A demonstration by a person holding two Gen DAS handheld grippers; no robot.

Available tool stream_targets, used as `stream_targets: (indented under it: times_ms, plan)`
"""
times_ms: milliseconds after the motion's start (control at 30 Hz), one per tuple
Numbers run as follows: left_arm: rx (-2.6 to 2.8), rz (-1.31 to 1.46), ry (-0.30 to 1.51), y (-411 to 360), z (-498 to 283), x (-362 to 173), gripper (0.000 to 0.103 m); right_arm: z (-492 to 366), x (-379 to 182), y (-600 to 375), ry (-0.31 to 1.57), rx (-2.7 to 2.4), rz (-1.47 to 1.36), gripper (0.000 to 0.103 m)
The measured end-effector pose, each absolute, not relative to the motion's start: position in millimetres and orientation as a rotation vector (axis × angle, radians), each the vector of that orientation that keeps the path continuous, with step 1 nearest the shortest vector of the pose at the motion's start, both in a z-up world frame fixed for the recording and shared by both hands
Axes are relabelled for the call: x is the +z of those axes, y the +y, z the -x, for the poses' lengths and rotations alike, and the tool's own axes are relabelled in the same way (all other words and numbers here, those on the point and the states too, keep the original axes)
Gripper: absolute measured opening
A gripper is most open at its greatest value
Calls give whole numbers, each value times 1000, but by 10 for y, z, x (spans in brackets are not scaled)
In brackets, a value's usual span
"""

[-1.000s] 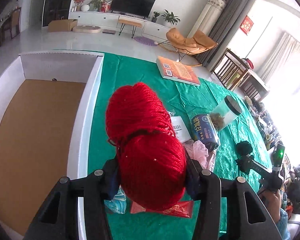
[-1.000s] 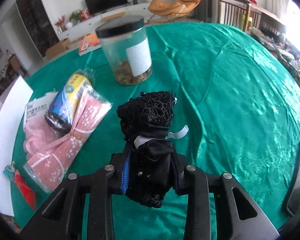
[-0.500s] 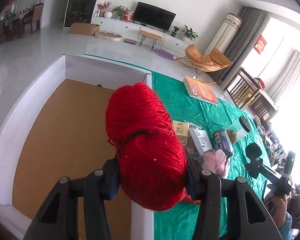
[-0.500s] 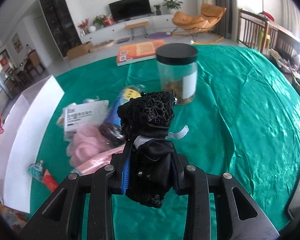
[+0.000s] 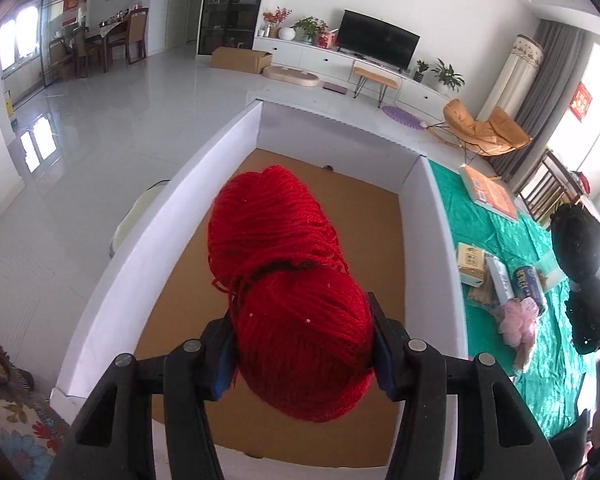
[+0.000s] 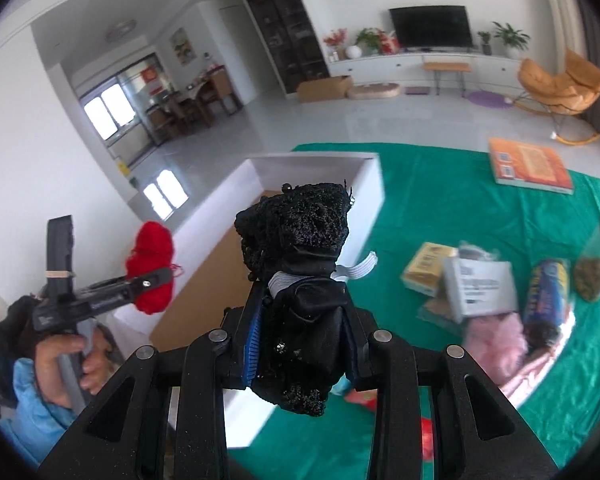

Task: Organize soft objects

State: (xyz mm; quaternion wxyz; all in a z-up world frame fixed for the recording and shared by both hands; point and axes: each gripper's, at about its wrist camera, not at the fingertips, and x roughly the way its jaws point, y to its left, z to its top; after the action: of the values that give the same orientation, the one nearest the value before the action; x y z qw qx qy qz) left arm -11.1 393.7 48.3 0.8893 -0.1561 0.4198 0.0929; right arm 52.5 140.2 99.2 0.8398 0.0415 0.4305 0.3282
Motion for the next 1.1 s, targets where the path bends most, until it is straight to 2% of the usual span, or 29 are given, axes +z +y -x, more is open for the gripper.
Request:
stream_targets:
  times_ms: [33,100,133,167,300,467,767,900,1100]
  plan:
    - [219,312,880,3973,131,437,66,-535,958,1554,922,725,-89,37]
    - [262,294,888,4028,155,360,98,-529,884,1819,936,776,-78,48]
    - [278,293,880,4052,178,336,101,-509,836,1916,946,804,-70,71]
    - [291,292,873,4076,200,319,101,-486,794,1979,955,824,-61,80]
    - [321,310,856,4106,215,303,101,-410,678,1939,931,780,25,79]
    - [216,377,805,3793,176,328,101,-373,535,1429,886,638,56,79]
    - [-188,238,760,2213,195,458,102,-288,-28,-171,870,258,18,79]
    - [-341,127,820,1401,242,243,102,-224,-329,-892,888,78,-9,79]
    - [-415,48,985,684,140,-458,102,-48,-535,-1584,889,-82,-65,79]
